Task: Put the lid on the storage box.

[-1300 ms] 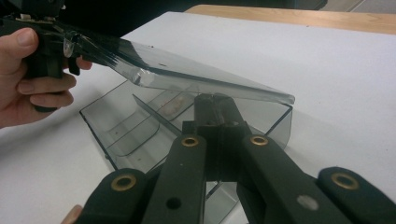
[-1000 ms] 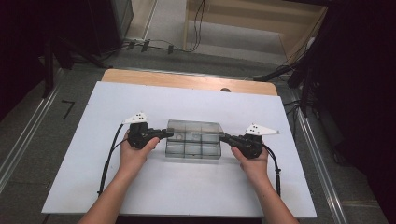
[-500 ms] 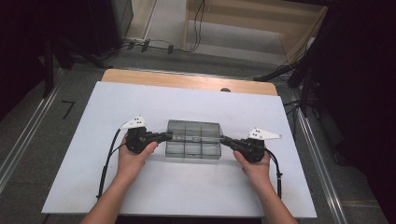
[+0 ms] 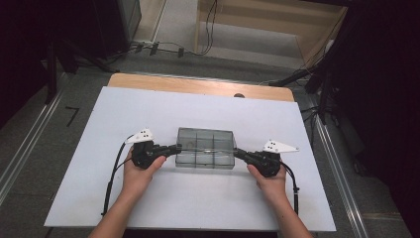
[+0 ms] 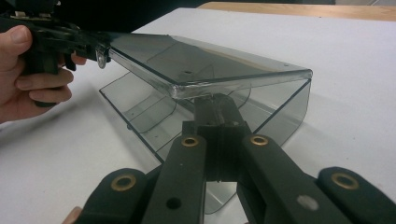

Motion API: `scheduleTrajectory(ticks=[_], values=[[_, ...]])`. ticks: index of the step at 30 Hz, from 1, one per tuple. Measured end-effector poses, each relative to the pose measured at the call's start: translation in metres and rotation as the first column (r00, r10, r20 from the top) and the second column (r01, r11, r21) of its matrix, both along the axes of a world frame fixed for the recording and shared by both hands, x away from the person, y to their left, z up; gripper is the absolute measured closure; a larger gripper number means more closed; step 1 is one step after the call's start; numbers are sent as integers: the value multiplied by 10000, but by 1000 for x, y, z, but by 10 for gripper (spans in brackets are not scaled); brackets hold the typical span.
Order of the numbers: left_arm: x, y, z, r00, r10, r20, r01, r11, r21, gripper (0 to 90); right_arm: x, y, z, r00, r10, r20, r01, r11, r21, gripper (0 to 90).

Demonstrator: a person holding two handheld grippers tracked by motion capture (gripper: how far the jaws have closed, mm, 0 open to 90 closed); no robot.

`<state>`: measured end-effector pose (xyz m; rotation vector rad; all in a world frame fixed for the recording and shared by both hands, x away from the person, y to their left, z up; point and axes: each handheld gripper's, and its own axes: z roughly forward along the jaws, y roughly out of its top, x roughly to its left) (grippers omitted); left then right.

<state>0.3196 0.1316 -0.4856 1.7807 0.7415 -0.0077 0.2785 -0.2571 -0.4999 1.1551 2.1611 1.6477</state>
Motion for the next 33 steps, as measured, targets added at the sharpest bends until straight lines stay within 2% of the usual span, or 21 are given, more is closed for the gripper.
scheduleTrajectory(ticks=[14,23,33], values=[[-12,5,-7,9998,-26,190,26,10000,-7,900,-10,0,-4,9999,128,115,-127,9999,-85,876],[-18,8,-11,10000,30,2,-30,9999,-168,900,-16,2,-5,9997,191,141,-189,9997,-144,876],[-24,13,-14,9999,116,-47,-116,9999,-48,900,-21,1,-6,9995,216,213,-211,9995,-240,876]])
